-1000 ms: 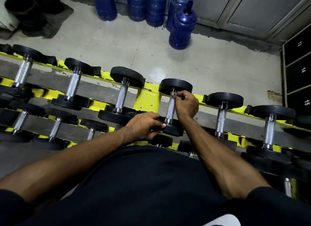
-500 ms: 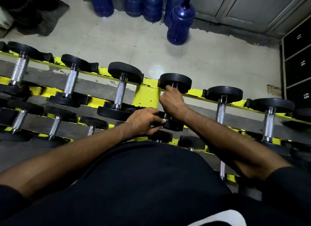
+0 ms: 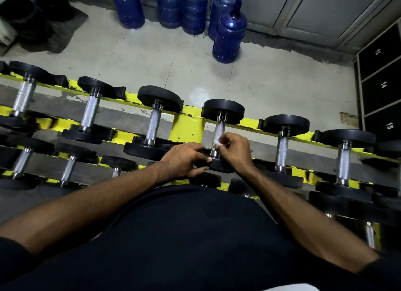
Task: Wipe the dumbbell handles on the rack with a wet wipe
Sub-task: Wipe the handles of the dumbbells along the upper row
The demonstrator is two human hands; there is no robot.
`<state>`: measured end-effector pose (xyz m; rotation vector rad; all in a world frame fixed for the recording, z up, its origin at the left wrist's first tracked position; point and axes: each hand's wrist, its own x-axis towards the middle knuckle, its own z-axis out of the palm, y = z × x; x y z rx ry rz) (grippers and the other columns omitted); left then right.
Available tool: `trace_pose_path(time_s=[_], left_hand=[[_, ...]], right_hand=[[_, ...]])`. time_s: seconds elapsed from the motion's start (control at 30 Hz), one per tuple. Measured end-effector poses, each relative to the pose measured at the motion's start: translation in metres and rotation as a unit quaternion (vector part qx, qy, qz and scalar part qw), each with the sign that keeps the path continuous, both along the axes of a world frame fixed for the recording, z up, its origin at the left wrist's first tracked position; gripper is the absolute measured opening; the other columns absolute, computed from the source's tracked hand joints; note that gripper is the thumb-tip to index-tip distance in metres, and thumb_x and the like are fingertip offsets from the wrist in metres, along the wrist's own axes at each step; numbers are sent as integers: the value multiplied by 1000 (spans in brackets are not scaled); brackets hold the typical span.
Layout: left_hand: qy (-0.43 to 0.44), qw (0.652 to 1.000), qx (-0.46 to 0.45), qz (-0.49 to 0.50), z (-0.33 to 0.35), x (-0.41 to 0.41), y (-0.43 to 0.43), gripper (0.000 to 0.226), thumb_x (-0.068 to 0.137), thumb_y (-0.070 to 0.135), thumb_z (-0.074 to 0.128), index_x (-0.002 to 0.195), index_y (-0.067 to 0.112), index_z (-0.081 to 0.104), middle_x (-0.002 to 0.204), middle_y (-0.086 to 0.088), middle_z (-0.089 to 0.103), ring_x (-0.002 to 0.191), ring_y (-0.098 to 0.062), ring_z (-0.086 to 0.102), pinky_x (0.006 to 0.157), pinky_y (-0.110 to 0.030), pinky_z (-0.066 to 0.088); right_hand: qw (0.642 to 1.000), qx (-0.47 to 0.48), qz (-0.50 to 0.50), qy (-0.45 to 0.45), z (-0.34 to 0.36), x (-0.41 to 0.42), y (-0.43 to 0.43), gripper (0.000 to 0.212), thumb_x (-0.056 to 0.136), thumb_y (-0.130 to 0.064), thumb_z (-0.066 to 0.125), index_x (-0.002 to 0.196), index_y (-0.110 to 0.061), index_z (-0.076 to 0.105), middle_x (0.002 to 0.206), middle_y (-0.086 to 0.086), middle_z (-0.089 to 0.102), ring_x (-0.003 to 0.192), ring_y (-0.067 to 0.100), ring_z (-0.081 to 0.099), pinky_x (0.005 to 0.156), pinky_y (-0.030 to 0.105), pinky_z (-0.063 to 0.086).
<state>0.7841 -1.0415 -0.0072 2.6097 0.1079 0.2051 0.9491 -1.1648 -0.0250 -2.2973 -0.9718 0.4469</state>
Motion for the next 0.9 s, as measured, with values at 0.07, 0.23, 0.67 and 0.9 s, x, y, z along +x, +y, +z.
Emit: trace_pose_path(time_s=[0.07,0.23,0.67,0.9], left_hand=[[1,1000,-3,1,0,1,0,16,83,36,78,93,23,76,78,4,56,71,-16,56,52,-28,46],[6,1000,-6,2,0,1,1,19,83,35,78,97,23,77,79,5,56,72,-17,56,55,-25,42],[19,1000,-7,-2,-2,1,3,21,84,38,75,101,25,76,81,5,56,73,-15,56,53,-30,48],[14,1000,-3,-5,-1,0,3,20,84,37,76,100,25,76,79,5,55,72,-14,55,52,-26,42]], right_hand=[[999,29,-42,0,3,6,9,4,81,-18,74,84,-16,72,80,-3,70,73,13,64,67,25,51],[922,101,-291,233,-10,41,51,7,76,-19,80,77,-20,74,78,-6,75,76,16,70,75,40,60],[742,79,-315,587,-11,48,36,27,95,7,45,83,-14,57,80,2,57,74,12,57,69,28,56],[787,-68,-210,576,-12,37,7,23,92,-1,48,98,-16,65,77,1,63,67,12,62,44,17,46]])
